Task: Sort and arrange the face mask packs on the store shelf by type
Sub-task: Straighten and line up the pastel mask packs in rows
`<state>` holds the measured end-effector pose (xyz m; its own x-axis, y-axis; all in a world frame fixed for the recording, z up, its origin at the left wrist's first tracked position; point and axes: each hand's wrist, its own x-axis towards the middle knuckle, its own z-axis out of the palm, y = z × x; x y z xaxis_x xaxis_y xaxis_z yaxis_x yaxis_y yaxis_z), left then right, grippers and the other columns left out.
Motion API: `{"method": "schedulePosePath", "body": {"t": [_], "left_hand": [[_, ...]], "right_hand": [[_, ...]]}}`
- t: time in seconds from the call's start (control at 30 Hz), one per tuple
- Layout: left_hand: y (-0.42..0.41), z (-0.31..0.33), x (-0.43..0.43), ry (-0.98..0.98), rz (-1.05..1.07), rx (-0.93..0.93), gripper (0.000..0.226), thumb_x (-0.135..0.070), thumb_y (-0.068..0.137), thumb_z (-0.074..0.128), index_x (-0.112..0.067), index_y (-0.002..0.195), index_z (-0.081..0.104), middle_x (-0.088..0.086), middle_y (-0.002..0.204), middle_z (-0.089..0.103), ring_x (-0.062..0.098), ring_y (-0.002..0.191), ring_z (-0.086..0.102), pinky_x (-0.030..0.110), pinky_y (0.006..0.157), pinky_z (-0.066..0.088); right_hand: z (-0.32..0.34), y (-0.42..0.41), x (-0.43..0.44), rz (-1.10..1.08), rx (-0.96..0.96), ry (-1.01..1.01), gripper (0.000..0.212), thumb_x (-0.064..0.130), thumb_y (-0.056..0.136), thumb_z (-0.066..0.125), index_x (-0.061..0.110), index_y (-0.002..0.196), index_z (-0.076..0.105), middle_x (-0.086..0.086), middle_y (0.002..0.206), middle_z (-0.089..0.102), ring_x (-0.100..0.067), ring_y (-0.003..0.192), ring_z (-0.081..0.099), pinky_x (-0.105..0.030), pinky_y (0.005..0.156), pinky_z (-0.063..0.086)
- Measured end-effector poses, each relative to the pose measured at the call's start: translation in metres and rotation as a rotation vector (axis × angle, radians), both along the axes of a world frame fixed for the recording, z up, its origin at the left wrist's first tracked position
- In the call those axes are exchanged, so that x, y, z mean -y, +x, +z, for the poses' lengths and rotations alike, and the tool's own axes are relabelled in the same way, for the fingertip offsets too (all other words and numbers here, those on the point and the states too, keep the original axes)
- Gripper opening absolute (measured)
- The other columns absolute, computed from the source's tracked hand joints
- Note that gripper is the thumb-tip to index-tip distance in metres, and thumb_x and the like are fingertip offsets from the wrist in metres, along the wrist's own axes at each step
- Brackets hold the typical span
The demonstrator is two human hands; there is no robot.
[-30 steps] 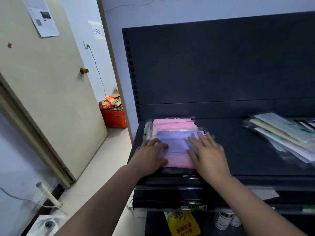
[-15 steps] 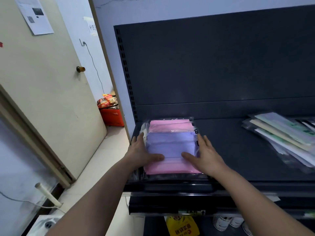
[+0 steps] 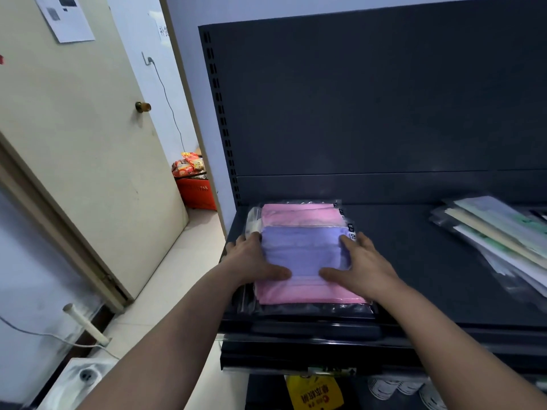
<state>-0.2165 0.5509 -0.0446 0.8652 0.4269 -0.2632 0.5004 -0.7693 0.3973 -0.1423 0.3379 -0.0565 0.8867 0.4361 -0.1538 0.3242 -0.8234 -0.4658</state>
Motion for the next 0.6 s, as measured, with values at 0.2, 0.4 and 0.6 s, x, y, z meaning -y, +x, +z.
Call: {"method": "schedulePosePath", "body": {"t": [0.2,0.4,0.6], "left_hand": [[0.027,0.019,0.025,0.274,-0.119,0.284,0.067,-0.042,0.084,0.063,-0.025,0.143,0.038,0.005,0.158,0.022,0.028,0.147,0.01,0.051,0.118,0.012],[0.072,0.022,0.092,0.217,-0.385,0.4,0.042,-0.033,0.083,0.065,-0.022,0.124,0.06,0.0,0.131,0.057,0.026,0.127,0.047,0.038,0.105,0.039],[0.113,0.022,0.17,0.201,-0.489,0.358,0.047,-0.039,0.084,0.066,-0.024,0.128,0.057,-0.002,0.139,0.05,0.022,0.129,0.045,0.039,0.107,0.04]], "right_hand": [[0.01,-0.007,0.013,-0.046,0.317,0.02,0.046,0.041,0.093,0.047,0.03,0.137,0.044,-0.004,0.155,0.025,-0.025,0.142,0.028,-0.039,0.107,0.033],[0.012,0.009,0.08,-0.082,0.484,-0.143,0.034,0.018,0.089,0.048,0.031,0.117,0.062,0.004,0.12,0.064,-0.019,0.121,0.054,-0.034,0.091,0.043],[0.012,0.055,0.162,-0.261,0.519,-0.324,0.046,0.032,0.091,0.051,0.025,0.136,0.045,-0.001,0.153,0.032,-0.024,0.148,0.011,-0.045,0.115,0.016]]}}
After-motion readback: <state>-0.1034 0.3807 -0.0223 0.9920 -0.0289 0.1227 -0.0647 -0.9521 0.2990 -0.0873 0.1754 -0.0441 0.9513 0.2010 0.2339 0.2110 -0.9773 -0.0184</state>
